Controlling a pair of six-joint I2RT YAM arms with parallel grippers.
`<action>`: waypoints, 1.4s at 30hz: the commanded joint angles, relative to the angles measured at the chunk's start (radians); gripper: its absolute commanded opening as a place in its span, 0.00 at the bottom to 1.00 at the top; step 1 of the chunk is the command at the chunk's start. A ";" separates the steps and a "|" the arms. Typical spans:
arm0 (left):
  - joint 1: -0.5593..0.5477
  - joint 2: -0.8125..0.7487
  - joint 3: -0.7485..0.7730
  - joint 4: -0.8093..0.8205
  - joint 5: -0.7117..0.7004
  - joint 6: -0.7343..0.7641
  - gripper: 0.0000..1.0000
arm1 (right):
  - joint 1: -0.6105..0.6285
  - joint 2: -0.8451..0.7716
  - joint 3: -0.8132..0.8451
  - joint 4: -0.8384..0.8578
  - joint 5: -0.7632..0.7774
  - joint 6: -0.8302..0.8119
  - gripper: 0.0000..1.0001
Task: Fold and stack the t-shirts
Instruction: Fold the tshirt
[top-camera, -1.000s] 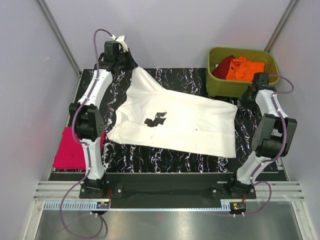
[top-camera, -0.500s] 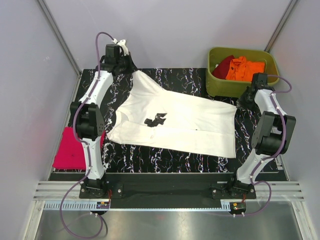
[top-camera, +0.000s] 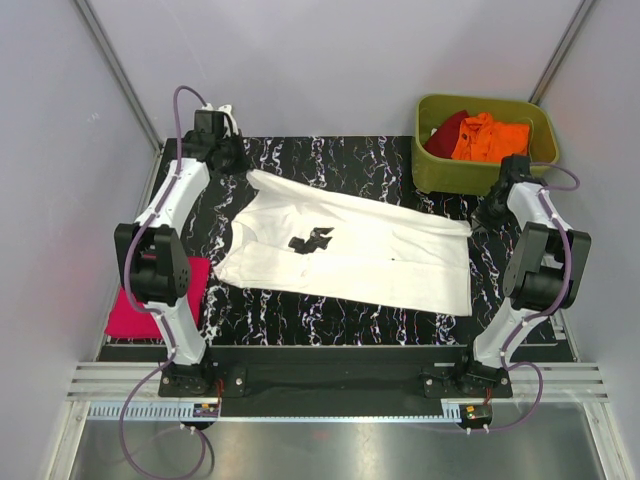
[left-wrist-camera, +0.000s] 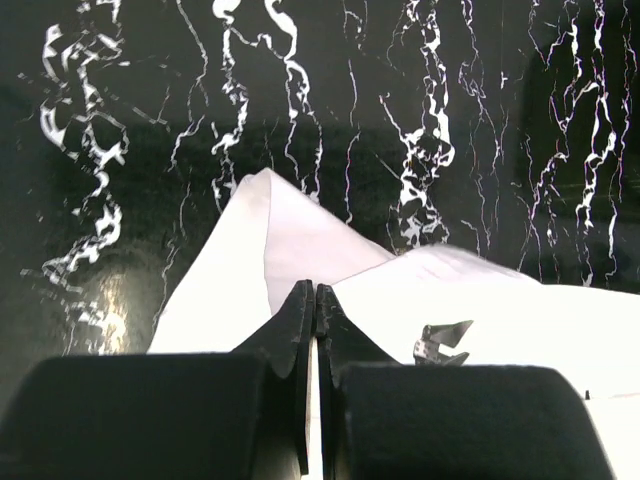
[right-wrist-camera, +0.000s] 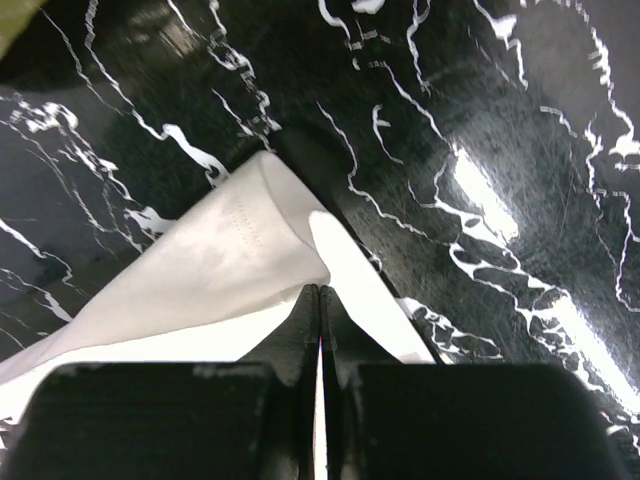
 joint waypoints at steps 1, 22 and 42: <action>0.003 -0.083 -0.022 0.007 -0.048 0.001 0.00 | -0.004 -0.065 -0.020 -0.038 0.027 0.010 0.00; 0.000 -0.133 -0.197 -0.053 -0.075 -0.005 0.00 | -0.004 -0.134 -0.117 -0.092 0.143 0.035 0.00; 0.000 -0.119 -0.258 -0.113 -0.151 0.012 0.00 | -0.004 -0.115 -0.212 -0.063 0.090 0.044 0.00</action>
